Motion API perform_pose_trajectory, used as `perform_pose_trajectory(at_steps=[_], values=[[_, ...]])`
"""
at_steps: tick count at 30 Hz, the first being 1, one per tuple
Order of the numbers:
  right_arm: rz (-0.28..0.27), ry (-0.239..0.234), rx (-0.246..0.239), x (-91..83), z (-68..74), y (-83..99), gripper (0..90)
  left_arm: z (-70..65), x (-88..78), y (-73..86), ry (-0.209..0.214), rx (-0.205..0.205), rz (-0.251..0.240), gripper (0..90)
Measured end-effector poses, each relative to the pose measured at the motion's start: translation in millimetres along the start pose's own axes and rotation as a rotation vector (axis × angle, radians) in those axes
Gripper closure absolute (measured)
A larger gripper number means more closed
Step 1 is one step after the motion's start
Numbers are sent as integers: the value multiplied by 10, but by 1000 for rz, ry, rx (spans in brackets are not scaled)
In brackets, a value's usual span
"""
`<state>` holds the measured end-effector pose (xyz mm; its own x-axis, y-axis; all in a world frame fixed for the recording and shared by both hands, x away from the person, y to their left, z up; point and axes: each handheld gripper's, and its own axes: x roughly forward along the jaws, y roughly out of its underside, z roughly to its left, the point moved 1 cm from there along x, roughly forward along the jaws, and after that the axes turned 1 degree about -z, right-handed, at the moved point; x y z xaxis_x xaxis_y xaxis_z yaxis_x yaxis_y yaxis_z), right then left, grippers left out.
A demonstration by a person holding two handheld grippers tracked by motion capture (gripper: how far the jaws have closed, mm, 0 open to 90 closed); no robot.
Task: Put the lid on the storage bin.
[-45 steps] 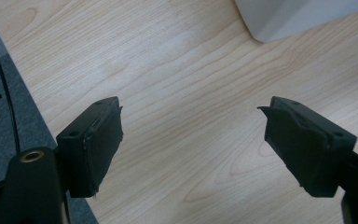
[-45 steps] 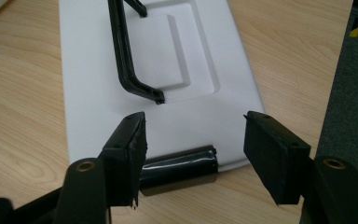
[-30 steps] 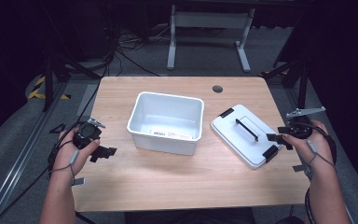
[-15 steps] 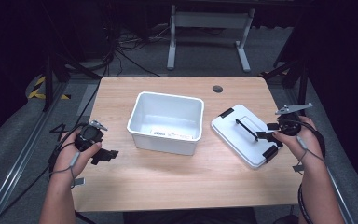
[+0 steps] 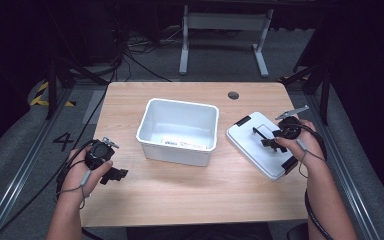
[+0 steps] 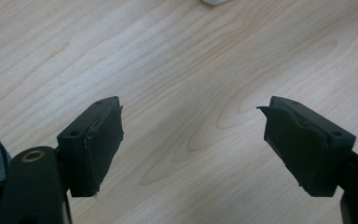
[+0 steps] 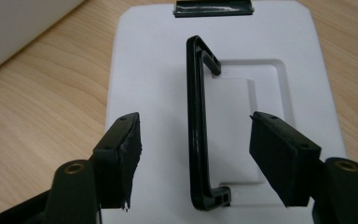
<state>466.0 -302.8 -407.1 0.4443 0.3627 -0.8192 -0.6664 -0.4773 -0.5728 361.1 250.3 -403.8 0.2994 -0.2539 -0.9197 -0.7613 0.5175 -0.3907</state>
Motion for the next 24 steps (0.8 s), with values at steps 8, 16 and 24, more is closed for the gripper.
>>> perform_pose_trajectory(at_steps=[8, 16, 24], values=[[30, 16, 11, 270, -69, -1, 396, -22, 15, 59, 0, -5, 5, 198], [40, 13, 17, 379, -113, -1, 613, -18, 24, 84, -3, -8, 8, 197], [38, 52, -44, 304, -97, -25, 838, -27, 30, 69, -2, -1, 8, 196]])
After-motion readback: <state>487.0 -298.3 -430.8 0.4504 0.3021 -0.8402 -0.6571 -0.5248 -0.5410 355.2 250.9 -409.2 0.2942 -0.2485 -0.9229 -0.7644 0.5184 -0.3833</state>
